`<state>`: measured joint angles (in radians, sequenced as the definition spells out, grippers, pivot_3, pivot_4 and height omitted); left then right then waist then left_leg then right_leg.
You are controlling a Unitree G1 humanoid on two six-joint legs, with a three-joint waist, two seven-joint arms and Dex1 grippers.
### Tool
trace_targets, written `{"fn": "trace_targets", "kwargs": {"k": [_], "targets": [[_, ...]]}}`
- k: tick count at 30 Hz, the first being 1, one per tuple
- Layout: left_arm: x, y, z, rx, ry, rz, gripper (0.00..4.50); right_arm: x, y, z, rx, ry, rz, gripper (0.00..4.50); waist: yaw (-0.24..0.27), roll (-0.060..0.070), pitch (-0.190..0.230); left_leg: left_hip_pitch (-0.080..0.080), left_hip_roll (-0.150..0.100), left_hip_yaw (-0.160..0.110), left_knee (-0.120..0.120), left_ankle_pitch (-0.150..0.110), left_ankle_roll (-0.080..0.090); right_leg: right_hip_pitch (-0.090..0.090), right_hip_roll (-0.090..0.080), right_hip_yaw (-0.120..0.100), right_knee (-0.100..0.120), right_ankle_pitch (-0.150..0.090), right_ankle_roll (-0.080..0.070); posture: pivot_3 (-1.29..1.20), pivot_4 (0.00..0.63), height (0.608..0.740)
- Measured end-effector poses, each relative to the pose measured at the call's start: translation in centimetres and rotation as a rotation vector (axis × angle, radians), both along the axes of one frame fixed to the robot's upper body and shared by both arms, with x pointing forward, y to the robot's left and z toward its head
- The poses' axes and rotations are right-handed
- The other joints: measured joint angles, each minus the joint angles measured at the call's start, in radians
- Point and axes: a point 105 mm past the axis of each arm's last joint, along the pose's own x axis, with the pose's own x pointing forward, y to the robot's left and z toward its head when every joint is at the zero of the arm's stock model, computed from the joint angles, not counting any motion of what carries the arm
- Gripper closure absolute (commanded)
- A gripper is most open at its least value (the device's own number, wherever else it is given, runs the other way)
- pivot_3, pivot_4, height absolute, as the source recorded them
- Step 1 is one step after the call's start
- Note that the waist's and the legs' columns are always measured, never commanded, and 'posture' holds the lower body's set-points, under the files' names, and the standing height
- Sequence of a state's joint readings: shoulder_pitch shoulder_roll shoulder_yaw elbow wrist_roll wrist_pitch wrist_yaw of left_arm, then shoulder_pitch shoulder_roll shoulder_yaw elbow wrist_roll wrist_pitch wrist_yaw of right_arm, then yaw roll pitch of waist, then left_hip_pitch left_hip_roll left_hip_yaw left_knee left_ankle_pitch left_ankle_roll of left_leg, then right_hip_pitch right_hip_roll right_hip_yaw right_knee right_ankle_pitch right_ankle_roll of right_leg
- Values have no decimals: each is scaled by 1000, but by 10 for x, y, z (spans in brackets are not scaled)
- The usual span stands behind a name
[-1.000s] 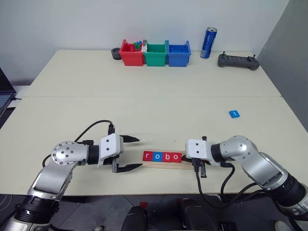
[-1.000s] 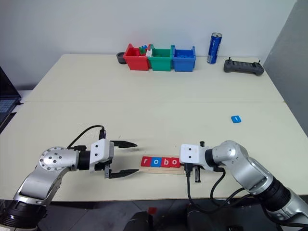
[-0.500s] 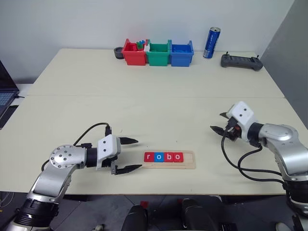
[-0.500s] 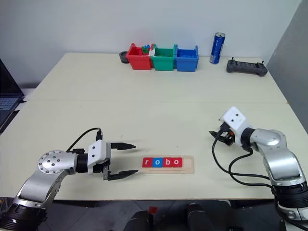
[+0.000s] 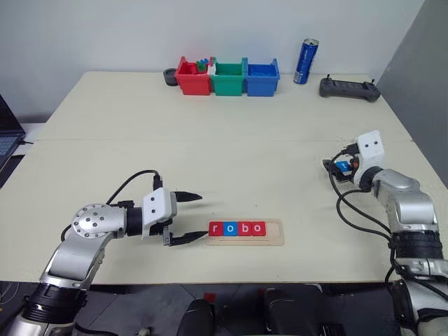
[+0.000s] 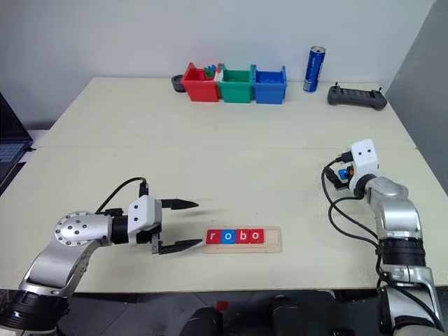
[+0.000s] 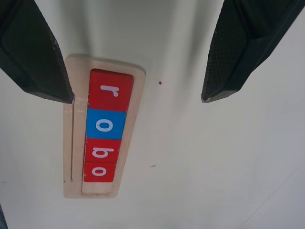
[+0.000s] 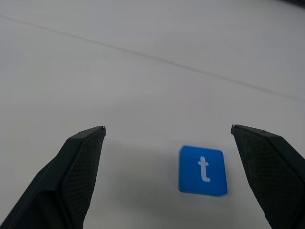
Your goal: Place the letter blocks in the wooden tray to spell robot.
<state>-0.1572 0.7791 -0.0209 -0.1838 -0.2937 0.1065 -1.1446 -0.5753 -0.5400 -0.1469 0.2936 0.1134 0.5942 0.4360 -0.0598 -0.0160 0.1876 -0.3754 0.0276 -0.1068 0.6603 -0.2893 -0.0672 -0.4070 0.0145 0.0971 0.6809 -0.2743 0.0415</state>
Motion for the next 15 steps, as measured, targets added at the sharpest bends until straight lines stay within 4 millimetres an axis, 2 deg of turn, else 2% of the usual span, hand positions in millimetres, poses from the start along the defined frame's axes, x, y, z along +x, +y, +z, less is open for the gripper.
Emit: {"fn": "trace_targets", "kwargs": {"k": [3,6,7,9,11,15], "targets": [[0,-2,-1,1,12,-4,0,6,-11,-19,49,64,-44,25,0,1,0,0,0,0,0,0,0,0,0,0,0,0,0,0,150,740],[1,-4,-1,-2,13,-10,0,12,-14,-20,68,69,-50,25,-1,1,0,0,0,0,0,0,0,0,0,0,0,0,0,0,150,740],[1,-4,-1,-3,13,-10,0,13,-14,-21,74,75,-50,190,-1,1,0,1,0,0,0,0,0,0,0,0,0,0,0,0,150,740],[0,-4,-1,-3,14,-11,0,13,-13,-23,89,86,-45,551,-2,1,0,1,0,0,0,0,0,1,0,0,0,0,0,0,150,740],[-2,-3,-4,-3,19,-12,0,12,-10,-24,110,95,-42,1156,-3,1,0,1,0,0,0,0,0,1,0,0,0,0,0,0,150,740],[-8,2,-14,-6,38,-7,0,11,-15,-25,135,102,-82,2632,-1,0,0,1,0,0,0,0,0,1,0,0,0,0,0,0,150,740]]}}
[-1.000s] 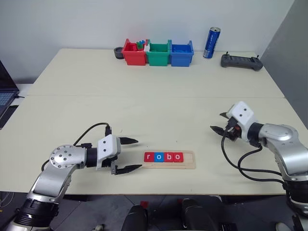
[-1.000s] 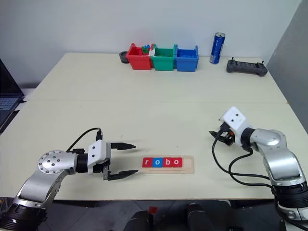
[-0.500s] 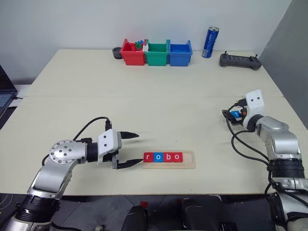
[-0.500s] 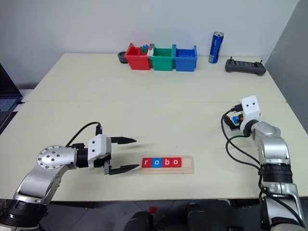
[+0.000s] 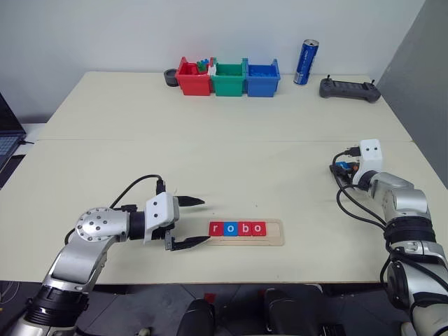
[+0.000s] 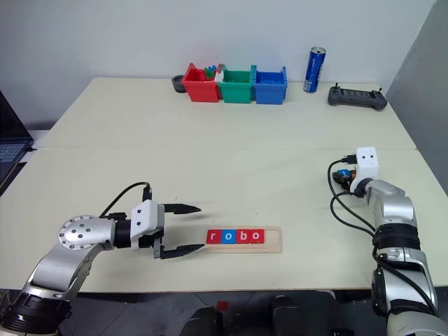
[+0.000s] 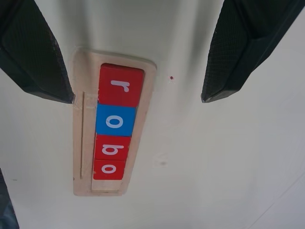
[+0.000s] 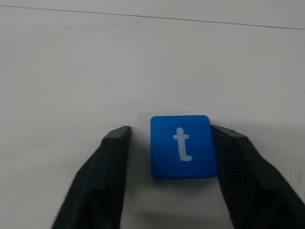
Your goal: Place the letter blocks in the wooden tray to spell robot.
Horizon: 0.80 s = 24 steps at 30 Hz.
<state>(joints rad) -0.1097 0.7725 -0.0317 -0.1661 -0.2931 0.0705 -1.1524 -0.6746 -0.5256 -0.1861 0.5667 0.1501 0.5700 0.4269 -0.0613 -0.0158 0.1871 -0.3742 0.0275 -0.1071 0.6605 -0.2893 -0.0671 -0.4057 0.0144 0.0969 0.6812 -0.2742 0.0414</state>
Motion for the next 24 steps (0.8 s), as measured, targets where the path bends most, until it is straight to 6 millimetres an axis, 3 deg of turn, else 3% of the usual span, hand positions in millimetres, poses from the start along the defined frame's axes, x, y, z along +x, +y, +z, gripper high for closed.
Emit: {"fn": "trace_targets", "kwargs": {"k": [2,6,14,24], "targets": [[-3,2,-5,0,12,-1,0,-2,-1,-1,11,-2,-11,3038,1,0,0,0,0,0,0,0,0,0,0,0,0,0,0,0,150,740],[-8,8,-11,17,25,-11,0,-16,1,-4,-6,-3,3,3023,7,0,0,0,0,-1,0,0,0,0,0,-1,0,0,0,0,150,740],[-8,11,-6,36,11,-18,0,-59,43,-11,-13,21,130,3023,3,0,-1,0,1,-1,-1,0,0,0,1,-1,0,0,0,0,150,740],[-9,7,1,23,10,-28,0,-118,78,-24,1,65,188,3023,3,-1,-1,0,1,-1,-1,0,0,0,1,-1,0,-3,4,0,150,740]]}}
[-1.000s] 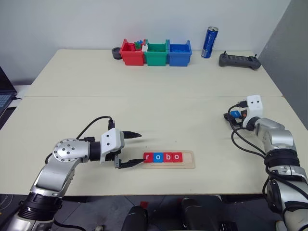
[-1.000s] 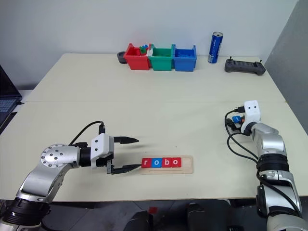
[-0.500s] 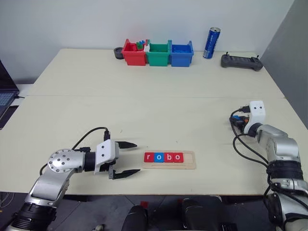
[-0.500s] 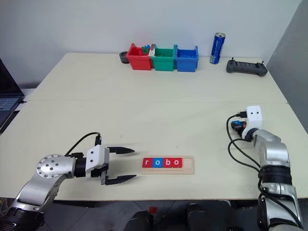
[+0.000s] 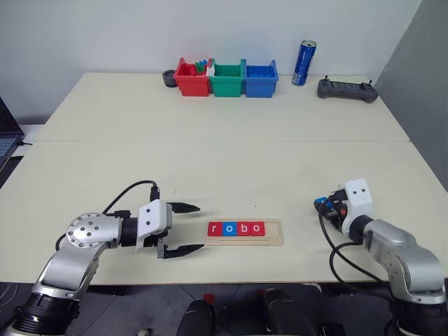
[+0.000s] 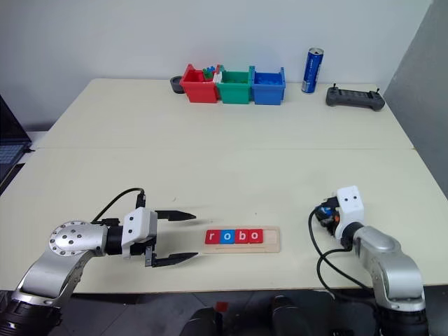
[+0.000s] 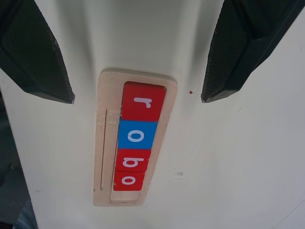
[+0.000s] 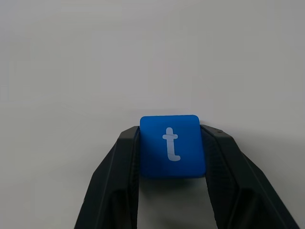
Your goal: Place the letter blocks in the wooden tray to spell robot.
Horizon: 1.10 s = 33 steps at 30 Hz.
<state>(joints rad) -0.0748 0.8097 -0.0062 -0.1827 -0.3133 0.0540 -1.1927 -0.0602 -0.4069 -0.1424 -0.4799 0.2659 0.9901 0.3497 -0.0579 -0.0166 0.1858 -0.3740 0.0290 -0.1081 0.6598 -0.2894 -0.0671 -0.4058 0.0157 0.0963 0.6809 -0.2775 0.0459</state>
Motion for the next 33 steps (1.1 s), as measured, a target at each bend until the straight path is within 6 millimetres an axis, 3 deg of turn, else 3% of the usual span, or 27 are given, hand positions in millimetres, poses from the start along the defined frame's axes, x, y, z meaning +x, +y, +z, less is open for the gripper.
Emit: {"fn": "trace_targets", "kwargs": {"k": [6,15,19,24,28,31,33], "targets": [[6,3,2,0,0,0,0,-17,17,-3,45,14,-4,3023,-2,-1,-1,0,1,0,0,0,0,0,0,0,0,0,0,0,150,740],[9,4,0,-5,-14,-5,0,-15,31,6,119,-28,-19,38,-2,0,0,0,0,1,0,0,0,0,0,1,0,0,0,0,150,740],[8,5,-1,-3,-12,-9,0,-4,26,31,67,-104,49,38,-1,1,1,0,0,1,0,0,0,-1,0,1,0,0,0,0,150,740],[8,4,-3,2,-8,-13,0,-9,10,50,-102,-98,362,38,2,1,1,-1,0,1,0,0,0,-1,0,0,-2,0,0,0,150,740],[7,-1,-5,1,-7,-24,0,-17,3,39,-285,-45,664,38,1,1,2,-1,0,1,0,0,0,-1,0,0,-2,0,0,0,150,740],[7,-3,-4,2,-12,-26,0,-20,-7,19,-361,24,799,38,1,0,2,-1,0,2,1,0,0,-1,0,1,-2,0,0,0,150,740],[7,-5,-3,3,-6,-26,0,-13,-7,16,-386,21,862,38,-3,0,2,0,0,2,1,0,0,-1,0,1,-1,0,0,0,150,740]]}}
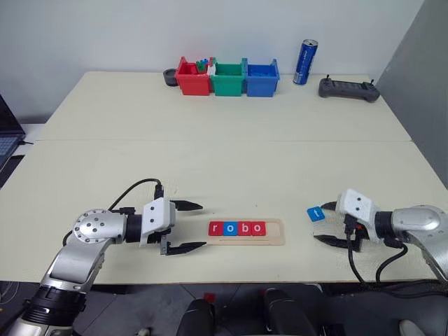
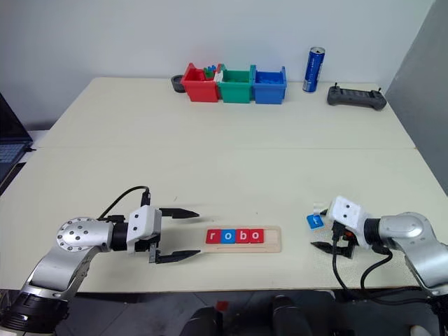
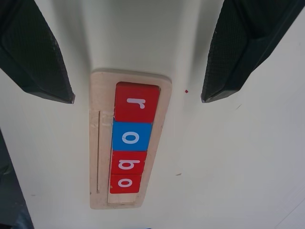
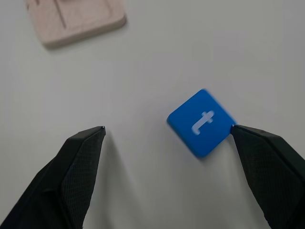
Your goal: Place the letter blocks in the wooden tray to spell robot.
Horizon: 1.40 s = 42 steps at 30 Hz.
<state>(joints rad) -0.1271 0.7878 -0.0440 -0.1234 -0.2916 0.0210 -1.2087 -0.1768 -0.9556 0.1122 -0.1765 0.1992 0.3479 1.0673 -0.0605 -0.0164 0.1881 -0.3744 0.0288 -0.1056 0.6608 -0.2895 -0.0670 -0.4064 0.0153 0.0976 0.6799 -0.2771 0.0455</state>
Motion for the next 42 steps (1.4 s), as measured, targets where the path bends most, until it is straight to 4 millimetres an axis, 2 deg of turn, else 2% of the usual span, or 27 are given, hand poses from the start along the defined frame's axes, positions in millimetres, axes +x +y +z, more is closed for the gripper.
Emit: {"fn": "trace_targets", "kwargs": {"k": [5,13,17,22,27,35,37,40,42], "targets": [[-2,-8,7,3,-9,-15,0,21,-3,9,-26,-42,65,38,-1,0,0,0,0,-1,0,0,0,0,0,0,0,2,-3,0,150,740],[0,-14,17,8,-13,-13,0,29,-1,1,-36,56,137,38,3,0,0,0,-1,-1,0,0,0,0,-1,-1,0,2,-4,0,150,740],[1,-15,18,9,-18,-17,0,32,1,0,-38,95,148,1257,3,0,0,0,0,-1,0,0,0,0,0,-1,1,2,-4,0,150,740],[1,-14,17,7,-16,-16,0,31,2,1,-35,126,136,3078,4,0,0,0,-1,-1,0,0,0,0,-1,-1,1,2,-4,0,150,740],[0,-8,8,3,-5,-4,0,21,8,1,-26,154,160,3105,5,0,0,0,-1,-2,0,0,0,0,-1,-1,1,2,-4,0,150,740],[1,2,-3,2,-2,11,0,-4,52,31,-8,56,258,3105,6,2,1,0,-1,-2,0,0,0,0,-1,-1,1,2,-4,0,150,740],[1,2,-3,1,-9,9,0,-6,63,30,12,42,245,3105,6,2,1,0,-1,-2,0,0,0,0,-1,-1,1,2,-4,0,150,740],[0,0,-3,-2,-12,6,0,-9,82,19,40,68,230,3105,6,2,1,0,-1,-2,0,0,0,0,-1,-1,1,2,-4,0,150,740],[0,0,-3,-2,-13,6,0,-11,88,13,42,88,220,3105,6,2,1,-1,-1,-2,0,0,0,0,-1,-1,1,2,-4,0,150,740]]}}
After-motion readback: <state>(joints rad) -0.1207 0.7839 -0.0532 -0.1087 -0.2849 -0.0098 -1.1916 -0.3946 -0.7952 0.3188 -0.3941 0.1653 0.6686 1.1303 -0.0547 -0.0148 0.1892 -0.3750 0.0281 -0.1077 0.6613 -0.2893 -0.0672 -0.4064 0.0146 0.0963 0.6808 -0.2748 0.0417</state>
